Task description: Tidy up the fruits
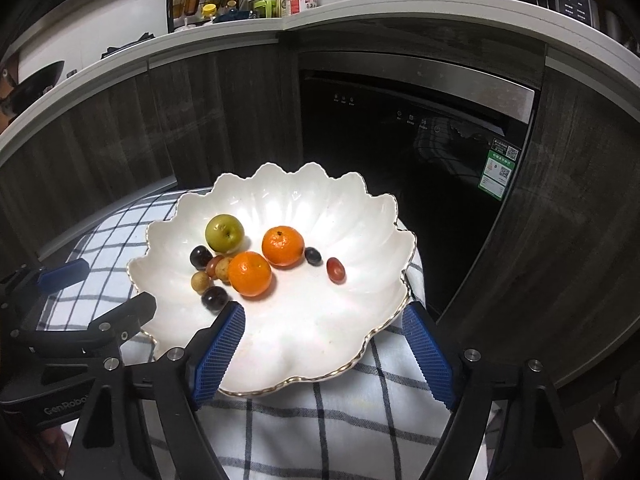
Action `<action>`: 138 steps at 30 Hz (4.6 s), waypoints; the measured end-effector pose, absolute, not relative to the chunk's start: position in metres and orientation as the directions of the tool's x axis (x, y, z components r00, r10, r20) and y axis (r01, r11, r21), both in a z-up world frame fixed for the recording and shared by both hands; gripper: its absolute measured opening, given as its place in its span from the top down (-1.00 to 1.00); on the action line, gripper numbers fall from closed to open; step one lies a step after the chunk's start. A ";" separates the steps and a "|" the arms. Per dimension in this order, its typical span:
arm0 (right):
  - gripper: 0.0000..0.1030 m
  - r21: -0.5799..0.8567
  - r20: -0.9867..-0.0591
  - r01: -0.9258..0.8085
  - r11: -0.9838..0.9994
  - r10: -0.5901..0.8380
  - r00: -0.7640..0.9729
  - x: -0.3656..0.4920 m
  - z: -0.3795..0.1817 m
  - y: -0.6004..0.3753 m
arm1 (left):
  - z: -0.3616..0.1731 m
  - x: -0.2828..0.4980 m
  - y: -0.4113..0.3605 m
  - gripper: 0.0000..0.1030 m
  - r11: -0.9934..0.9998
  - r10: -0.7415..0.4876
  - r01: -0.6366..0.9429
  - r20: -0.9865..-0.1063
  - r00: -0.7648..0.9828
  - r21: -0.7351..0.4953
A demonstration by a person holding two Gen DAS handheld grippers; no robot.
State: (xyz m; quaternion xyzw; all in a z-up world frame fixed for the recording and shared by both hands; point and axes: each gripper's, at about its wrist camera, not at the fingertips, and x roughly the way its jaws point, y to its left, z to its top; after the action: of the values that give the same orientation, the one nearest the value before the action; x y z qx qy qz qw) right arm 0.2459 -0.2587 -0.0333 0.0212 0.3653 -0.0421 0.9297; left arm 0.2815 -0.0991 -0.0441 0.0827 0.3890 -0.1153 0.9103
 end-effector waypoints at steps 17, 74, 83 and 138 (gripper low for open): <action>-0.62 -0.005 -0.654 0.097 0.995 -0.077 0.753 0.224 -0.014 -0.249 | -0.018 0.257 -0.081 -0.89 0.968 -0.137 0.244 -0.692 0.709 0.057; -0.74 -0.041 -0.594 0.092 0.995 -0.098 0.799 0.099 0.003 -0.211 | -0.016 0.119 -0.013 -0.99 0.994 -0.064 0.108 -0.671 0.739 0.024; -0.74 -0.042 -0.582 0.082 0.996 -0.091 0.808 0.082 0.000 -0.203 | -0.020 0.100 -0.003 -0.99 0.997 -0.045 0.074 -0.673 0.738 0.015; -0.74 0.003 -0.584 0.089 0.996 -0.070 0.809 0.061 -0.003 -0.206 | -0.020 0.075 -0.001 -0.99 0.999 -0.017 0.043 -0.669 0.743 0.022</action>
State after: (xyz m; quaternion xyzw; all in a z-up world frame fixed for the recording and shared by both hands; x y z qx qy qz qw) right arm 0.0607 -0.2065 -0.0034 0.0151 0.3066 -0.0417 0.9508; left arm 0.0749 -0.0007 -0.0198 0.0180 0.3582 -0.0162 0.9333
